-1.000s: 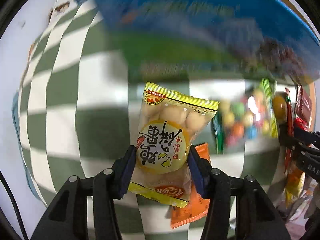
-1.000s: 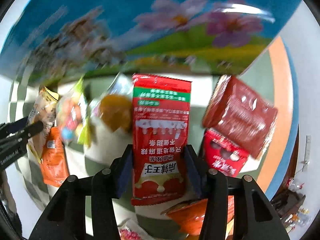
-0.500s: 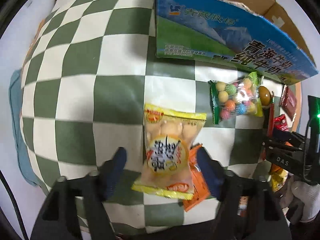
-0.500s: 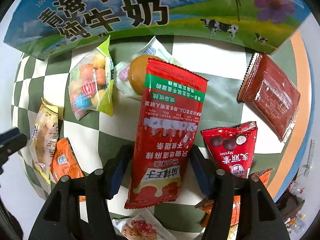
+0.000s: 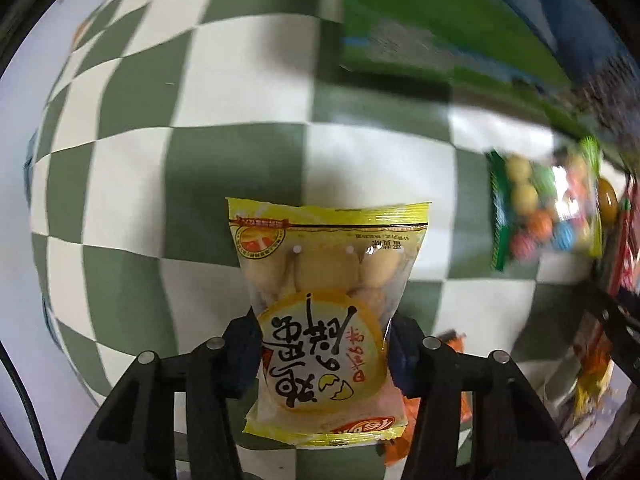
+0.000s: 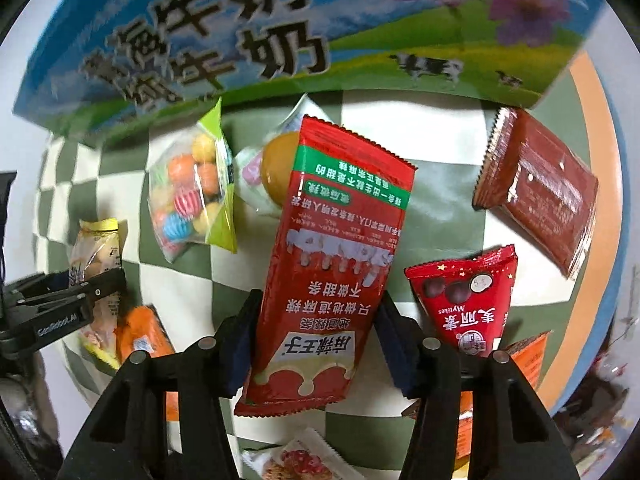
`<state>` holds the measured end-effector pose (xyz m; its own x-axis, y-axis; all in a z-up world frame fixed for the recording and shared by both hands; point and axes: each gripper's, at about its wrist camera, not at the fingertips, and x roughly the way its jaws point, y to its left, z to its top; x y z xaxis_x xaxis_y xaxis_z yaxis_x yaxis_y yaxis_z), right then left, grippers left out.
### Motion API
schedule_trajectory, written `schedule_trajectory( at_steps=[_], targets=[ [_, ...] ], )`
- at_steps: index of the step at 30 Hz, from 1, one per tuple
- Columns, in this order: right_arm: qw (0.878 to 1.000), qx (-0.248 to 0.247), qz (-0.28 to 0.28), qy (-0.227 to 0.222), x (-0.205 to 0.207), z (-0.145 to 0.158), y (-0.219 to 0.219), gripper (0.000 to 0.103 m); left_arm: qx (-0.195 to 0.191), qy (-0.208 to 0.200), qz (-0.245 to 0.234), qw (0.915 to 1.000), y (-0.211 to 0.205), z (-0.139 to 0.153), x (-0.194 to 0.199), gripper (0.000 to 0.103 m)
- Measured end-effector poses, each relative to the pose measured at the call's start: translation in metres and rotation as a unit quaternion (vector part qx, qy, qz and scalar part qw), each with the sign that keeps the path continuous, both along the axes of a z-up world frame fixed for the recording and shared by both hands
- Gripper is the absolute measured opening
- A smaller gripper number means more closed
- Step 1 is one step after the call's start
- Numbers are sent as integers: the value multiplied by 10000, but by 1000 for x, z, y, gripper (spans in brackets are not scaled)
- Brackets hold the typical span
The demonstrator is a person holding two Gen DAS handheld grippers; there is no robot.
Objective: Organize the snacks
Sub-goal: 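Grasp the yellow egg-biscuit bag with left tool while right tool grasps red candy stick pack, then carry both packets into the box and open both tools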
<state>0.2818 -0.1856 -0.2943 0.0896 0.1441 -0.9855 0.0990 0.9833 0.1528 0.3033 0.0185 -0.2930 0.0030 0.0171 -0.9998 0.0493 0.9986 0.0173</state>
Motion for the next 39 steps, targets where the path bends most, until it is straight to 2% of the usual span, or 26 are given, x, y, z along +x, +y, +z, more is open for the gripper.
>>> schedule_trajectory(
  at_steps=[6, 11, 15, 18, 20, 22, 25, 27, 30, 34, 39],
  targets=[
    [9985, 347, -360, -216, -6, 11, -18, 49, 5, -375, 34, 9993, -5, 28, 6, 45],
    [9974, 489, -370, -377, -8, 36, -23, 48, -338, -686, -16, 9971, -3, 71, -8, 44],
    [9956, 637, -267, -635, -16, 75, -27, 48, -683, -1026, -125, 9923, -8, 118, -13, 44],
    [9926, 744, -171, -943, -24, 114, -22, 48, -1029, -1315, -240, 9857, -20, 162, -1, 44],
    [9903, 785, -116, -1142, -20, 134, -27, 47, -1199, -1486, -342, 9810, -42, 187, 8, 44],
    [9871, 779, -36, -1399, -12, 159, -25, 47, -1272, -1670, -445, 9767, -57, 207, 25, 44],
    [9823, 666, 92, -1750, 9, 190, -28, 47, -1102, -1884, -629, 9739, -82, 225, 60, 44],
    [9803, 449, 160, -1915, 33, 205, -33, 47, -900, -1975, -722, 9735, -94, 228, 89, 44],
    [9806, 67, 232, -1946, 77, 205, -39, 48, -546, -1949, -851, 9756, -107, 222, 135, 44],
    [9824, -553, 412, -1738, 137, 191, -48, 47, -68, -1605, -862, 9832, -115, 191, 198, 44],
    [9845, -1108, 600, -1221, 204, 157, -62, 48, 431, -1168, -830, 9887, -115, 148, 247, 44]
  ],
)
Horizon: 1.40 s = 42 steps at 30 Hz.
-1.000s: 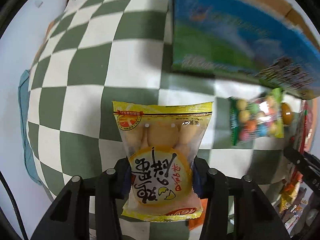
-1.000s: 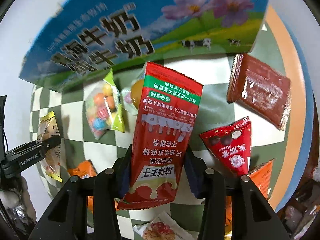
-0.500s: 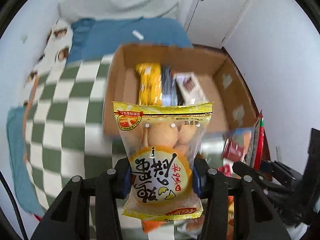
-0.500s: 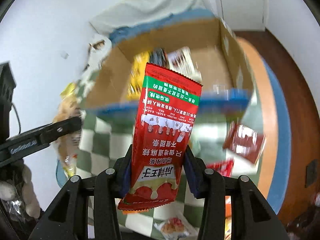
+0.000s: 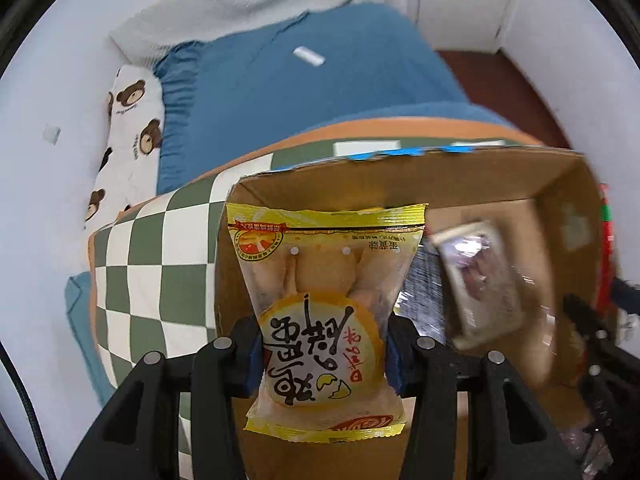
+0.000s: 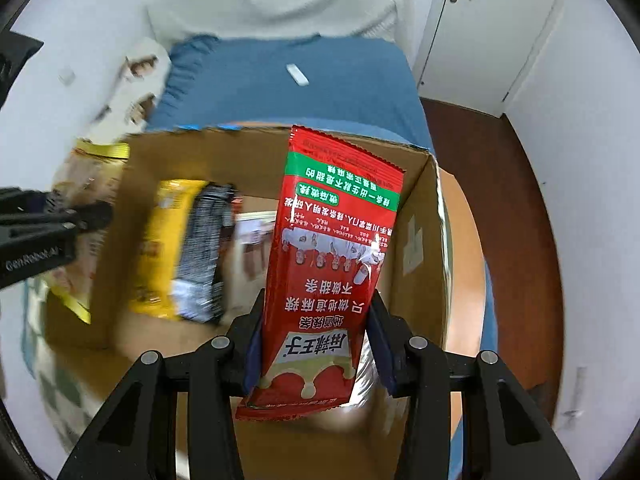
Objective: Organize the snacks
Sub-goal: 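Carry both packets into the box and open both tools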
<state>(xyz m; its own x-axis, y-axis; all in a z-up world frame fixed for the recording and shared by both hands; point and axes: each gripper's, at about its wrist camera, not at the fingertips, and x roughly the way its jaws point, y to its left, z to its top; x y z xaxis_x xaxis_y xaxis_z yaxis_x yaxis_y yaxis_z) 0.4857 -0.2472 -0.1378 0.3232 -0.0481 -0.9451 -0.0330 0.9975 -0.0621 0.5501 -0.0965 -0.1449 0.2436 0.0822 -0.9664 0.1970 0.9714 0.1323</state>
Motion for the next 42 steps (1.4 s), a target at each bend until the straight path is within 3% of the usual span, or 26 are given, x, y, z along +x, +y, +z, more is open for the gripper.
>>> schedule_trajectory(
  at_steps=[5, 6, 7, 9, 10, 18, 23, 29, 35, 42],
  targets=[
    [9986, -165, -101, 488, 36, -31, -11, 48, 88, 379, 245, 9989, 9, -32, 27, 45],
    [9981, -94, -171, 583, 41, -36, -13, 53, 72, 429, 267, 9987, 11, -37, 30, 45],
    [9976, -80, -228, 648, 44, -40, -14, 66, 91, 449, 284, 9985, 11, -40, 33, 52],
    [9967, -48, -351, 726, 53, -48, -20, 89, 141, 404, 320, 9986, 12, -42, 36, 81],
    [9965, -9, -388, 734, 55, -50, -22, 92, 113, 421, 342, 9985, 13, -44, 38, 101],
    [9958, 260, -447, 752, 63, -63, -27, 96, -142, 578, 403, 9974, 16, -49, 29, 101],
    [9943, 556, -529, 738, 46, -49, -30, 96, -377, 591, 481, 9964, 19, -43, 16, 101],
    [9928, 812, -602, 642, 16, -36, -34, 96, -797, 203, 597, 9948, 27, -17, -20, 101],
    [9943, 760, -575, 472, -24, -22, -29, 96, -872, -246, 499, 9946, 26, 10, -60, 101],
    [9960, 764, -457, 47, -59, 16, -18, 96, -954, -770, 378, 9917, 27, 45, -103, 101]
  ],
)
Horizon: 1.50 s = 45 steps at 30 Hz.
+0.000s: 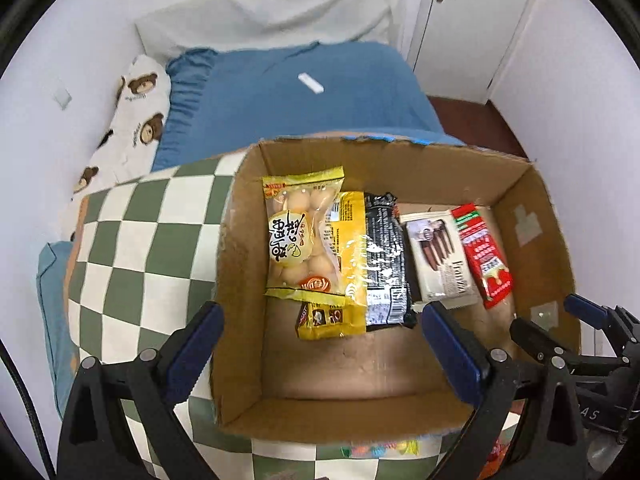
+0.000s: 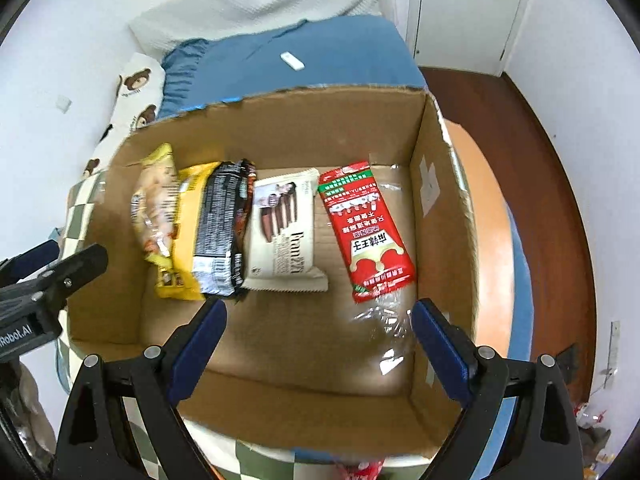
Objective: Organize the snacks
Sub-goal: 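Carry both packets into the box and open both tools, then grasp the orange packet with left tool while right tool grasps the oat cookie pack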
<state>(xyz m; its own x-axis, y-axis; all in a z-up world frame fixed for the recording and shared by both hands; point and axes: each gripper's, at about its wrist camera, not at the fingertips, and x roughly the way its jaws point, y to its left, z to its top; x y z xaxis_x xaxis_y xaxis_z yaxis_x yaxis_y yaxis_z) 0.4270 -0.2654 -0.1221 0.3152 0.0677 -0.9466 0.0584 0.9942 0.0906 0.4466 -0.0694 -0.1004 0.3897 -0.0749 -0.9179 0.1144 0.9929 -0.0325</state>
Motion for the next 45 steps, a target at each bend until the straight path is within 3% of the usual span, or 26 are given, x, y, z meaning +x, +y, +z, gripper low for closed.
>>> schedule_trajectory(
  at_steps=[7, 15, 20, 24, 27, 29, 34, 36, 38, 45],
  targets=[
    [9989, 6, 75, -454, -41, 40, 6, 96, -99, -610, -42, 9981, 4, 38, -49, 101],
    [9948, -5, 106, -1015, -88, 86, 12, 96, -330, -1016, -79, 9942, 10, 78, -99, 101],
    [9925, 121, 52, -1216, -114, 104, 13, 96, -454, -1023, -97, 9937, 16, 87, -123, 101],
    [9930, 411, -39, -1107, -136, 102, 8, 96, -563, -697, 66, 9960, 28, 73, -140, 101],
    [9947, 652, -111, -781, -156, 80, 5, 96, -610, -88, 279, 9977, 41, 36, -154, 101],
    [9952, 853, -169, -453, -171, 56, 4, 96, -572, 503, 386, 9963, 48, -4, -167, 101],
    [9934, 924, 227, 642, -214, -23, 22, 93, -562, 1870, 452, 9797, 51, -96, -200, 101],
    [9890, 622, 746, 1120, -230, -54, 41, 91, -497, 2180, 450, 9736, 49, -121, -212, 101],
    [9842, 447, 924, 1446, -244, -77, 51, 90, -433, 2380, 484, 9691, 50, -139, -221, 101],
    [9599, 1170, 393, 2516, -278, -144, 45, 90, -500, 2761, 640, 9577, 52, -168, -240, 101]
  ],
)
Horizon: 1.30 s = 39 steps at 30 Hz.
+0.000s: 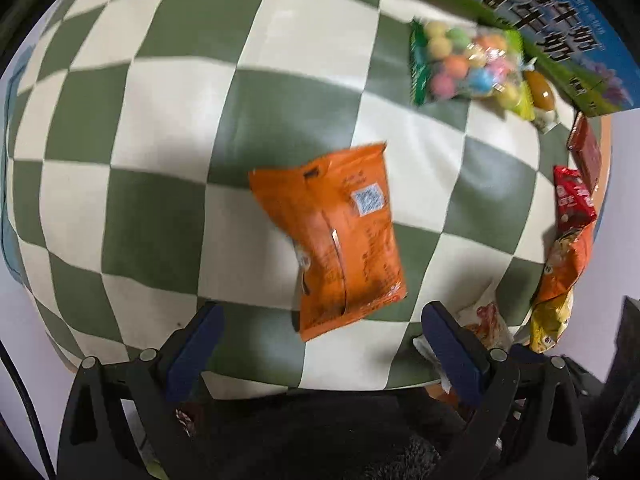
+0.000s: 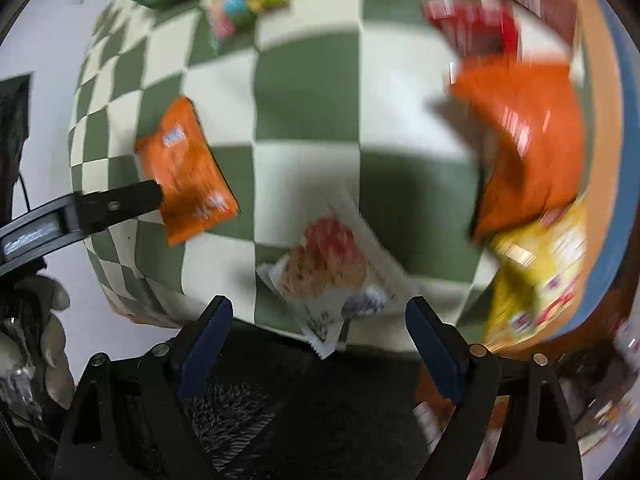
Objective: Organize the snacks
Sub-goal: 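Grasp the orange packet with left tool while right tool grasps the oat cookie pack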
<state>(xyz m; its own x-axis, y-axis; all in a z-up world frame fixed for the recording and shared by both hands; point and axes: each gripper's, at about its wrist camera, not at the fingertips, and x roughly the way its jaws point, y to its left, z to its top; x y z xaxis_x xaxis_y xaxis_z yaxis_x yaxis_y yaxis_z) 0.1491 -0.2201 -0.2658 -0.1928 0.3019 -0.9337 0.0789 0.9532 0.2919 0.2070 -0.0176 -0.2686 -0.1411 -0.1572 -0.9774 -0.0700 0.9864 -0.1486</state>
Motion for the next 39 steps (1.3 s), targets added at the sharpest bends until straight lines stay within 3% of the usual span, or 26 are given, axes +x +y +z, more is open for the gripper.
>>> schedule_trajectory(
  at_steps=[3, 8, 14, 17, 21, 23, 26, 29, 33, 35, 39],
  targets=[
    [9995, 94, -173, 226, -3, -22, -1, 87, 0, 92, -5, 10000, -1, -8, -4, 101],
    [9997, -7, -218, -65, 15, -30, 8, 61, -190, 232, 140, 9995, -5, -18, -5, 101],
    [9983, -221, -94, -525, 23, -1, 14, 62, -416, 373, 306, 9980, -22, -35, 14, 101],
    [9976, -180, -362, -555, 16, 20, 1, 68, -381, 368, 245, 9983, -41, -46, 23, 101],
    [9937, 402, -1038, -159, -1, 27, -16, 68, 62, 4, -309, 9995, -58, -47, 23, 83],
    [9876, 745, -1374, 171, -10, 24, -21, 68, 187, -135, -658, 9976, -59, -43, 18, 65],
    [9752, 1076, -1830, 620, -24, 9, -19, 68, 429, -254, -1042, 9933, -52, -37, 8, 65],
    [9676, 1171, -2069, 852, -36, -8, -18, 68, 533, -239, -1104, 9922, -38, -38, 2, 65],
    [9652, 955, -2285, 839, -28, -28, -13, 68, 474, -194, -1011, 9936, -26, -38, -2, 65],
    [9750, 585, -2070, 566, -15, -27, -8, 68, 410, -183, -963, 9943, -20, -39, -5, 65],
    [9940, -130, -1085, -38, 11, -15, 14, 63, 379, -179, -960, 9945, -14, -42, 7, 65]
  ],
)
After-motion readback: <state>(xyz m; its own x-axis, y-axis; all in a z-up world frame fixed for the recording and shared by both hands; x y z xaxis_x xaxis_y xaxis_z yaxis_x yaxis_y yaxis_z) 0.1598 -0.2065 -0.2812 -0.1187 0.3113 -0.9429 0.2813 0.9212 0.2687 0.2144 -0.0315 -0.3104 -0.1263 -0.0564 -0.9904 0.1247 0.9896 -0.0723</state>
